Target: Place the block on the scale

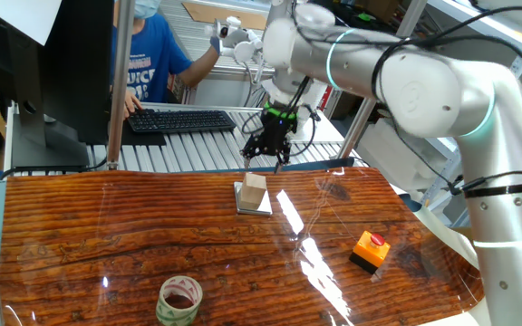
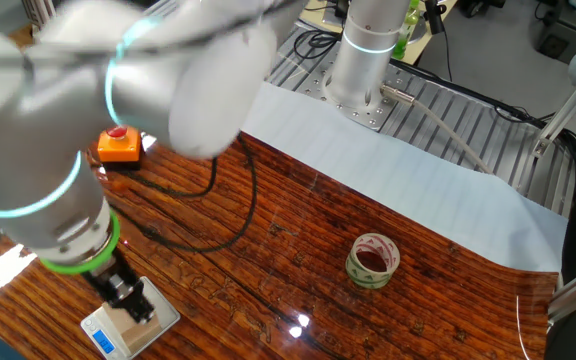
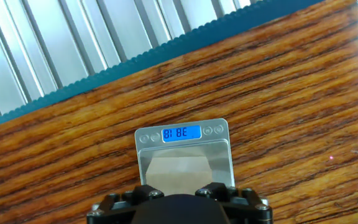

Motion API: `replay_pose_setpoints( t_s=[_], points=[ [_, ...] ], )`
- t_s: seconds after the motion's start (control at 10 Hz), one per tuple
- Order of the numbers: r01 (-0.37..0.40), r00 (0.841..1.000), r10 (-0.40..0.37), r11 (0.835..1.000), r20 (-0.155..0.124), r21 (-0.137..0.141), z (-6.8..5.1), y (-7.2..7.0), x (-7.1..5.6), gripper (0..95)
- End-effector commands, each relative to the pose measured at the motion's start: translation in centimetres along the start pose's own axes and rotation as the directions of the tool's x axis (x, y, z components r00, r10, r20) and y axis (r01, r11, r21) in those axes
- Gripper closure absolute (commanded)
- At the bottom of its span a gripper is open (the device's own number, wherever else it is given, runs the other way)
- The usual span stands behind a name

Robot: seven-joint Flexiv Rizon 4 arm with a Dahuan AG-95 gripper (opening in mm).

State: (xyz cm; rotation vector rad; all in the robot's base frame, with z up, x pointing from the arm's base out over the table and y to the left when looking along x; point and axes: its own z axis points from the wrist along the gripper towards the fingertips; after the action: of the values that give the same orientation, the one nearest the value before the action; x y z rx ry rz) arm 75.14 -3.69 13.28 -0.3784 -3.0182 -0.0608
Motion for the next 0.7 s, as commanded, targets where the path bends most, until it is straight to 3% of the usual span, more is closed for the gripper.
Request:
replay_pose_setpoints(
  t_s=[0.1,0.3,0.7],
  points=[
    [0.043,0.999,-0.043,0.998,0.007,-0.035,-0.9,1.1,2.2,95.0],
    [0.059,0.998,-0.059,0.997,0.0,-0.042,-1.1,2.2,3.5,95.0],
    [0.098,0.995,-0.099,0.994,-0.012,-0.045,-0.5,4.6,7.5,95.0]
  ],
)
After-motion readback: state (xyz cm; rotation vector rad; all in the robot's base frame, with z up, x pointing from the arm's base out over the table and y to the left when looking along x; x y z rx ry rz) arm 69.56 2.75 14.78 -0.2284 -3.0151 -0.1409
